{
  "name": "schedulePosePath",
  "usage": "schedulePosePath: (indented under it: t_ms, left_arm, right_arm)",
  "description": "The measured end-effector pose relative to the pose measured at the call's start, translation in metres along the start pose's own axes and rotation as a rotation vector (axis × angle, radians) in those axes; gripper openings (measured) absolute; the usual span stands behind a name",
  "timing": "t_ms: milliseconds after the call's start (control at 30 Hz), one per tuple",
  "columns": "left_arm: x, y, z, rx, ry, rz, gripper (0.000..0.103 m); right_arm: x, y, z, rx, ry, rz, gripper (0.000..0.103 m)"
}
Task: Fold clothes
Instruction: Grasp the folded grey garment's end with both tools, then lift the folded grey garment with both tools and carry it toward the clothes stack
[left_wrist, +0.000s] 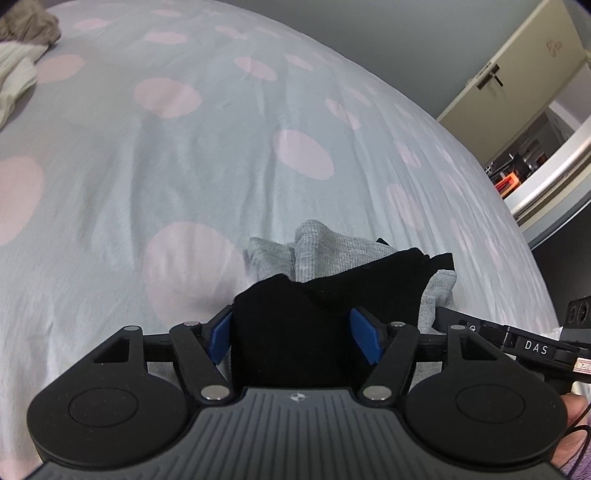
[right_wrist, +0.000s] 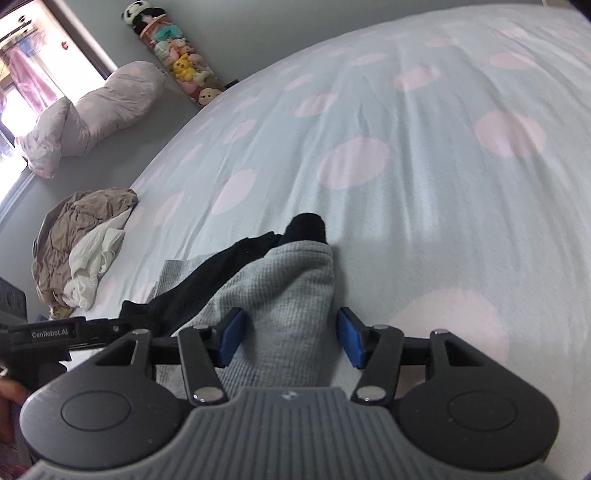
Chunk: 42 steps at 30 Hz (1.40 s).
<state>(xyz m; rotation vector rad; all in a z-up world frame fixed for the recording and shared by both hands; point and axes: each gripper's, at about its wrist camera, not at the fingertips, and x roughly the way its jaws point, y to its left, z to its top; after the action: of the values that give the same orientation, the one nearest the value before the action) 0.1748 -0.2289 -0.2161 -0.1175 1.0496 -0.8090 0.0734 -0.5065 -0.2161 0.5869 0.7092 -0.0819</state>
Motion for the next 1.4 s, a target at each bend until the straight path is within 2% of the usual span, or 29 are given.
schedulePosePath:
  t_ms: [167,233,433,500,600,967,1267,1400]
  left_arm:
    - [0.001,-0.002,0.000,0.028,-0.006,0.008,0.062]
    - [0.001,-0.002,0.000,0.033,-0.007,0.010,0.059]
    - [0.000,0.003,0.000,0.012,-0.015,-0.006,0.036]
    - [0.000,0.002,0.001,0.016,-0.014,-0.017,0.024]
    - [-0.001,-0.002,0.001,0.034,-0.017,-0.021,0.019]
    - [-0.012,-0.014,-0.001,0.117,-0.054,0.011,0.016]
    - [-0.061,-0.042,-0.010,0.191,-0.171,0.003,0.015]
    - [-0.092,-0.059,-0.018,0.227,-0.232,-0.008,0.014]
  right_arm:
    - [0.002,0.004,-0.003,-0.035,-0.019,0.002,0.059]
    - [0.002,0.004,-0.004,-0.038,-0.025,-0.003,0.054]
    - [0.002,0.004,-0.005,-0.039,-0.038,0.002,0.041]
    - [0.002,0.006,-0.006,-0.050,-0.042,0.000,0.034]
    - [0.000,0.007,-0.007,-0.065,-0.052,-0.007,0.026]
    - [-0.009,0.023,-0.011,-0.176,-0.107,-0.065,0.017]
    - [-0.050,0.062,-0.022,-0.330,-0.236,-0.120,0.013]
    - [-0.077,0.072,-0.027,-0.335,-0.284,-0.120,0.013]
